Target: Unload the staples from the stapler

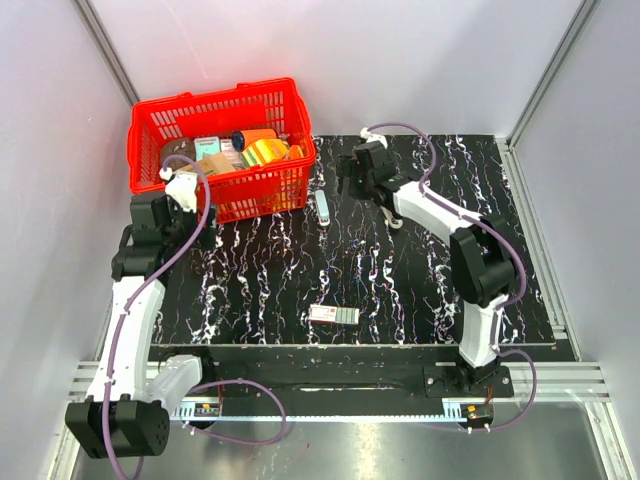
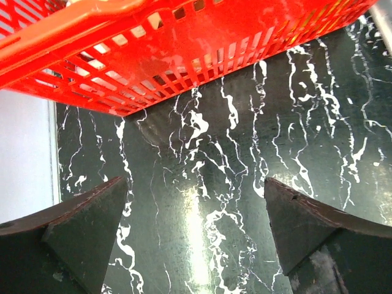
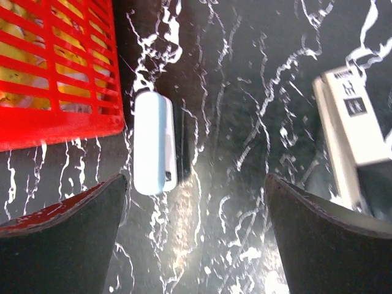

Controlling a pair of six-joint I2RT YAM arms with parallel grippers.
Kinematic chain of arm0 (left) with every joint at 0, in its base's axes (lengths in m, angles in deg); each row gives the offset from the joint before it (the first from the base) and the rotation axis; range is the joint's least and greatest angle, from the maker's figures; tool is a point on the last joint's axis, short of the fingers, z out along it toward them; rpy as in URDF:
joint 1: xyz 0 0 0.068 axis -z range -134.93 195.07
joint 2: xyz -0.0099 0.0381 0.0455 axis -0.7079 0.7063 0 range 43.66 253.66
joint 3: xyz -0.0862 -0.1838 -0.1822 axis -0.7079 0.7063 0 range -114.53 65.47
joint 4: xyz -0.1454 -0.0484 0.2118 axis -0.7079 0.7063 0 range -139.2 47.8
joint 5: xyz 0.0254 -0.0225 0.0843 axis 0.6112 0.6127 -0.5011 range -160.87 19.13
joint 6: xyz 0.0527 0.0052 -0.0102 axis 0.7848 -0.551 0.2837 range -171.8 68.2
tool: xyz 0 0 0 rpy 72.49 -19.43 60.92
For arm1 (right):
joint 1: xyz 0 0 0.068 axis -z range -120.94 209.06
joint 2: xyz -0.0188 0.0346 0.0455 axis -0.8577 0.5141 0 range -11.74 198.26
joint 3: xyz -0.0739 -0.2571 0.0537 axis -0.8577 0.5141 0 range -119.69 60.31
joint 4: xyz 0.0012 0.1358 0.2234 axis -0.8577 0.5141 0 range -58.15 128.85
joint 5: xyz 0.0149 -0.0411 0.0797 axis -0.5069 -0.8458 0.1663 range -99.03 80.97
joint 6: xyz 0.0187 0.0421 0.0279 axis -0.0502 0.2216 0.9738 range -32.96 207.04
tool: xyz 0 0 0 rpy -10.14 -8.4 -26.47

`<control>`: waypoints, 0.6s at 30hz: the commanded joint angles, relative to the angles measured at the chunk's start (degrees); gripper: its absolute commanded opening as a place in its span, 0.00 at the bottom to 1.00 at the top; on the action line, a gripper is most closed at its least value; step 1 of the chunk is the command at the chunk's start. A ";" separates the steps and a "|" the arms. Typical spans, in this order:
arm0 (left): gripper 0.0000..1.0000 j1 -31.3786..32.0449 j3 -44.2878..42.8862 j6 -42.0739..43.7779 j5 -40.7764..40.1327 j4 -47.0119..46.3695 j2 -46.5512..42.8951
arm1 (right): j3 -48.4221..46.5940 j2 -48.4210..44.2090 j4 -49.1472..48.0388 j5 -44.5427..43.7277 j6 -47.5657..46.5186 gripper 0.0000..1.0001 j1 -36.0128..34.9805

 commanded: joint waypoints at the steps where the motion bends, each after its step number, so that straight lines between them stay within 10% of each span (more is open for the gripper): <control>1: 0.99 -0.09 -1.71 -1.01 -4.34 -1.06 3.47 | -8.03 5.43 -0.05 -4.68 -6.13 0.99 -4.68; 18: 0.99 -0.27 1.54 -1.71 0.76 -1.41 6.55 | -16.22 19.33 0.39 -14.01 -10.19 0.73 -12.16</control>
